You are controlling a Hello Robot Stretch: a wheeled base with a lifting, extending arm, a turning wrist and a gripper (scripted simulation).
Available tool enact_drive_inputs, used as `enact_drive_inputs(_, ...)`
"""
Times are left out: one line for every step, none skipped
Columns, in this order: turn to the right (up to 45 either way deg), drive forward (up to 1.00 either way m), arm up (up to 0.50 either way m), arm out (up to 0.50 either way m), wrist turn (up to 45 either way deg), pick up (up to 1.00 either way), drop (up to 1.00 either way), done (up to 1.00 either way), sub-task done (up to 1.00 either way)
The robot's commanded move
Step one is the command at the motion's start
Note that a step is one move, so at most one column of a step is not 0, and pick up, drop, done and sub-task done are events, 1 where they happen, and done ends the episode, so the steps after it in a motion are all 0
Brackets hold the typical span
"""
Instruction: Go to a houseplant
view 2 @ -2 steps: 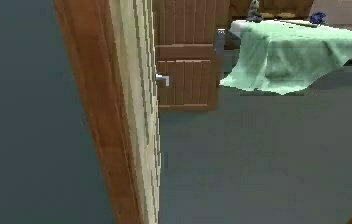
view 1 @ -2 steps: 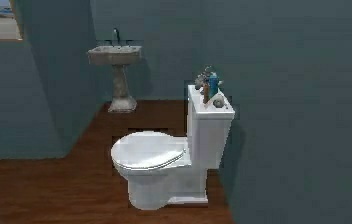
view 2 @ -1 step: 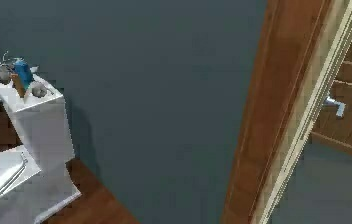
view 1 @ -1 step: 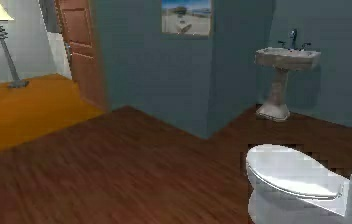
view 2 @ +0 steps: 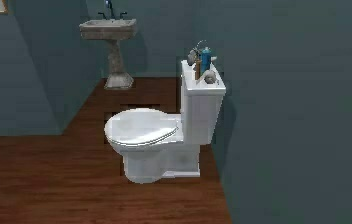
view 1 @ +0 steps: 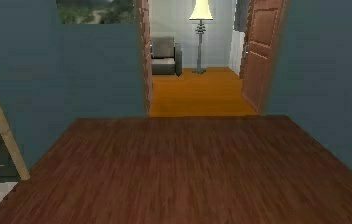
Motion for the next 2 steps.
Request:
enact_drive_inputs(0.0,0.05,0.0,0.0,0.0,0.0,0.0,0.0,0.0)
enact_drive_inputs(-45.0,0.0,0.0,0.0,0.0,0.0,0.0,0.0,0.0)
